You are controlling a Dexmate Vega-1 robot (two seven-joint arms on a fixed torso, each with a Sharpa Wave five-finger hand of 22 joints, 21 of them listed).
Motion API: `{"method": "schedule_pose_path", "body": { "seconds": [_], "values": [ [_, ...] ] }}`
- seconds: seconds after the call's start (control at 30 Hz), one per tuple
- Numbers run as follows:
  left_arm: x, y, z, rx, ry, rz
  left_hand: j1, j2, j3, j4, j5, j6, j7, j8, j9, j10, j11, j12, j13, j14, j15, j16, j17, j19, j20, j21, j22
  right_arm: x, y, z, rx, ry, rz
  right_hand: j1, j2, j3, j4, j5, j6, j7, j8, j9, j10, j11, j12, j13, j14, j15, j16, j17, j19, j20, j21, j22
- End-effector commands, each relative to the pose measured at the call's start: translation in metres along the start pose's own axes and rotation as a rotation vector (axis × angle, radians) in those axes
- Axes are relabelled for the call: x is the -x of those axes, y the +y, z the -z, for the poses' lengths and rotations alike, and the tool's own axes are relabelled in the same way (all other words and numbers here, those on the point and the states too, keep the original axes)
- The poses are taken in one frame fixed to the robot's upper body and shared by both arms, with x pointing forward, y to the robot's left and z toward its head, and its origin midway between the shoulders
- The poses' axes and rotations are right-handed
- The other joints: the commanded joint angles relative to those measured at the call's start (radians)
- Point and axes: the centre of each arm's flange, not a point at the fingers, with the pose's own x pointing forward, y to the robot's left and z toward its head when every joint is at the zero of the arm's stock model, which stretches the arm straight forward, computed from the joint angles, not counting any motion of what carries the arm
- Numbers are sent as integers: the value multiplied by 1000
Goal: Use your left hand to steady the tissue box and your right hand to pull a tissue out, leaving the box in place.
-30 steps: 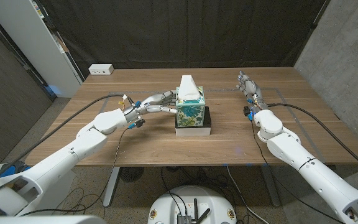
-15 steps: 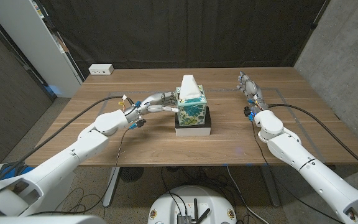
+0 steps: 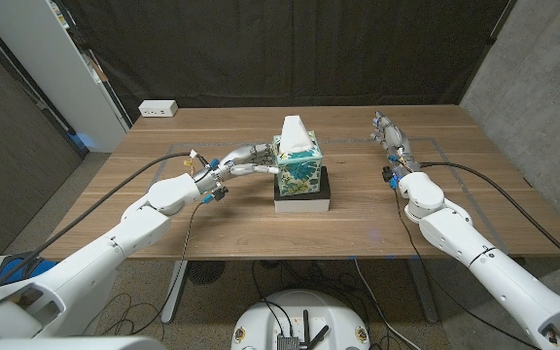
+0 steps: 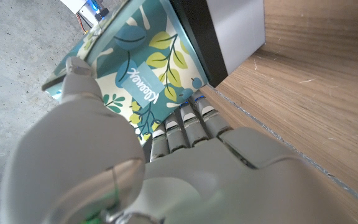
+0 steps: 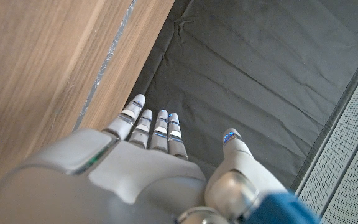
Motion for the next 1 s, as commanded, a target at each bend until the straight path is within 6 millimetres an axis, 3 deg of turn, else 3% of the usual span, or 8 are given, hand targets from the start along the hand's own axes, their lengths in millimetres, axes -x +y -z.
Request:
{"method": "schedule_pose_path", "body": {
  "seconds": [0.03, 1.0],
  "values": [
    [1, 3, -6, -1, 2, 15, 19, 29, 13, 6, -6, 38, 12, 55, 25, 3, 4, -5, 3, 0, -36, -3, 1, 5, 6, -7, 3, 3, 0, 1, -2, 1, 2, 3, 7, 3, -4, -1, 7, -3, 7, 3, 9, 2, 1, 1, 9, 5, -1, 2, 4, 1, -2, 3],
    [-4, 31, -48, -93, -50, 50, 4, 44, 27, 10, -36, 37, 17, 58, 26, 9, 4, -15, 7, -1, -36, -6, 1, 3, 6, -9, 4, 9, -1, 6, -8, 9, 15, 1, 8, 3, -9, -2, 7, -4, 7, 3, 11, 1, 1, 1, 8, 2, -2, 2, 4, 1, -3, 3]
  ]
}}
